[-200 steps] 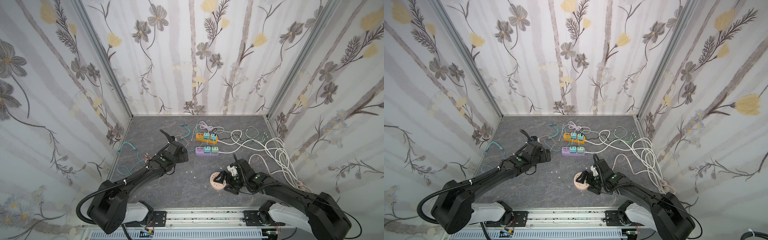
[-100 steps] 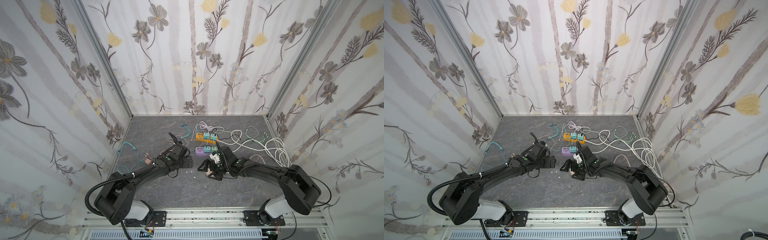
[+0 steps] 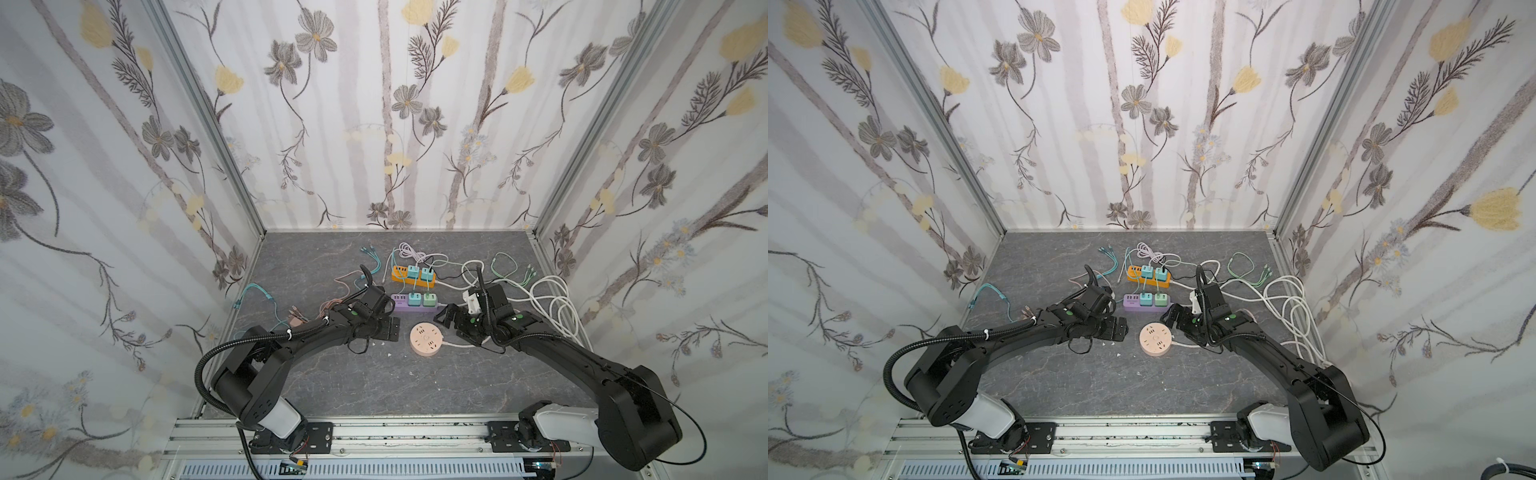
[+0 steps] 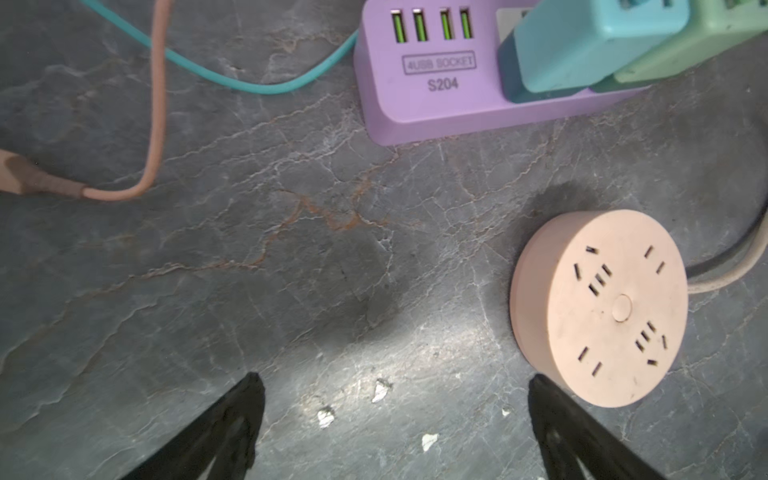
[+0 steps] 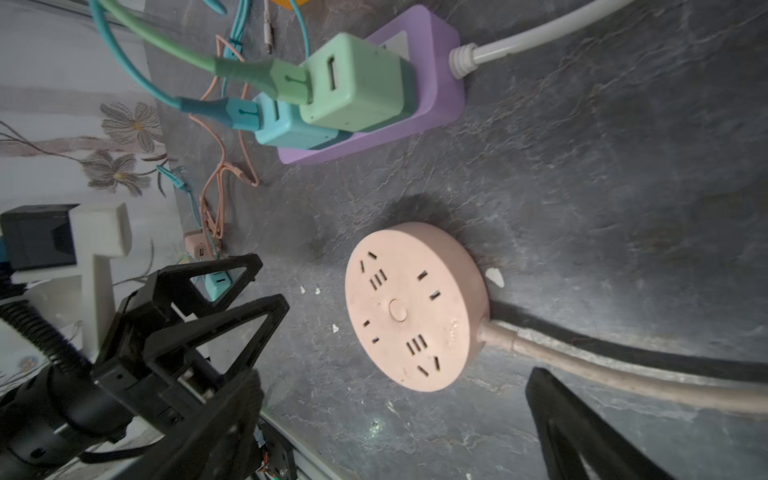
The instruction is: Insert the plug
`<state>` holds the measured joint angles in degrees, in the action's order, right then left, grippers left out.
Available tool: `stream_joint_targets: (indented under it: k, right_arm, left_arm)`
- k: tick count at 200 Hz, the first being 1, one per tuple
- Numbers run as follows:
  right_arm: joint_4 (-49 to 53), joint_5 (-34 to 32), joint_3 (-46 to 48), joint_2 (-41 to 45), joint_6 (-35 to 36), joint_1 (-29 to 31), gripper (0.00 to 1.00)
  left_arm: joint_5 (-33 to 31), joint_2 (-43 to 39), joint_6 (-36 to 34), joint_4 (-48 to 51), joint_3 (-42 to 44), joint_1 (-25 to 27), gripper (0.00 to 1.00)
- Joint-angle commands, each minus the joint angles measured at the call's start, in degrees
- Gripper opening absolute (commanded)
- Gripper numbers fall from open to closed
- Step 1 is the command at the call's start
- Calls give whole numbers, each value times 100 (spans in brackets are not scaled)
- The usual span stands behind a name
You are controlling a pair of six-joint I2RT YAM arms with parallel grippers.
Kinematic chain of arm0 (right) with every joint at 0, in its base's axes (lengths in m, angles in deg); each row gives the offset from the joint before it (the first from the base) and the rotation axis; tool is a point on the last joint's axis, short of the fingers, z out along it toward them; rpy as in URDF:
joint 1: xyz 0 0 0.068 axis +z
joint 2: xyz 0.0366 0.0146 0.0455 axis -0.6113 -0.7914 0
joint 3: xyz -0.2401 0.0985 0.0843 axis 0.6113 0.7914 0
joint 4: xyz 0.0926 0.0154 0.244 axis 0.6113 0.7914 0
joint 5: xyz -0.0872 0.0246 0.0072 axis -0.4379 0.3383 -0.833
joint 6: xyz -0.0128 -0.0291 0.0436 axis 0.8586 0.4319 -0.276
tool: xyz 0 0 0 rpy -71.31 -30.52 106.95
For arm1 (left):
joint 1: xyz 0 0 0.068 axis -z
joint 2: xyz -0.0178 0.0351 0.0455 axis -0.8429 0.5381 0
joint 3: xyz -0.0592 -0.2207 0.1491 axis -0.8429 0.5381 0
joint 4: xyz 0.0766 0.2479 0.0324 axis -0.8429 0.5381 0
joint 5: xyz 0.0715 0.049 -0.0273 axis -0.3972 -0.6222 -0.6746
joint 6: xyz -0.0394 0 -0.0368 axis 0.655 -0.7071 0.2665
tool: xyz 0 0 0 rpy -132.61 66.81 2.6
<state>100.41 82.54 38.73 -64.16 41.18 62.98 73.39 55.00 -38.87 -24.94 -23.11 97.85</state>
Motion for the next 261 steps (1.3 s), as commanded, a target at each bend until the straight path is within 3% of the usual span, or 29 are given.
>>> stream_joint_targets:
  k: [1, 28, 80, 120, 151, 175, 227, 261]
  right_arm:
    - [-102, -40, -115, -291, 382, -42, 99]
    - [-348, 248, -185, -748, 458, -29, 99]
    - [-470, 558, -438, -1513, 595, 219, 98]
    - [-326, 580, -545, -1778, 863, 583, 83]
    - [-667, 601, -434, -1780, 34, 911, 72]
    - [-1141, 700, -337, -1784, -691, 1009, 66]
    - [-1283, 747, -558, -1807, -1098, 1152, 58]
    - [-1022, 423, -541, -1549, -1055, 1170, 68]
  left_arm:
    - [288, 103, -44, -8, -105, 20, 100]
    - [577, 300, -92, 45, -207, 20, 99]
    - [900, 554, -166, 160, -385, 25, 89]
    - [1192, 768, -215, 247, -539, 30, 79]
    - [1484, 835, -258, 265, -566, 28, 62]
    - [1557, 870, -272, 325, -567, 29, 56]
    - [1259, 767, -237, 442, -519, 12, 54]
    - [779, 175, -184, 369, -257, -70, 62]
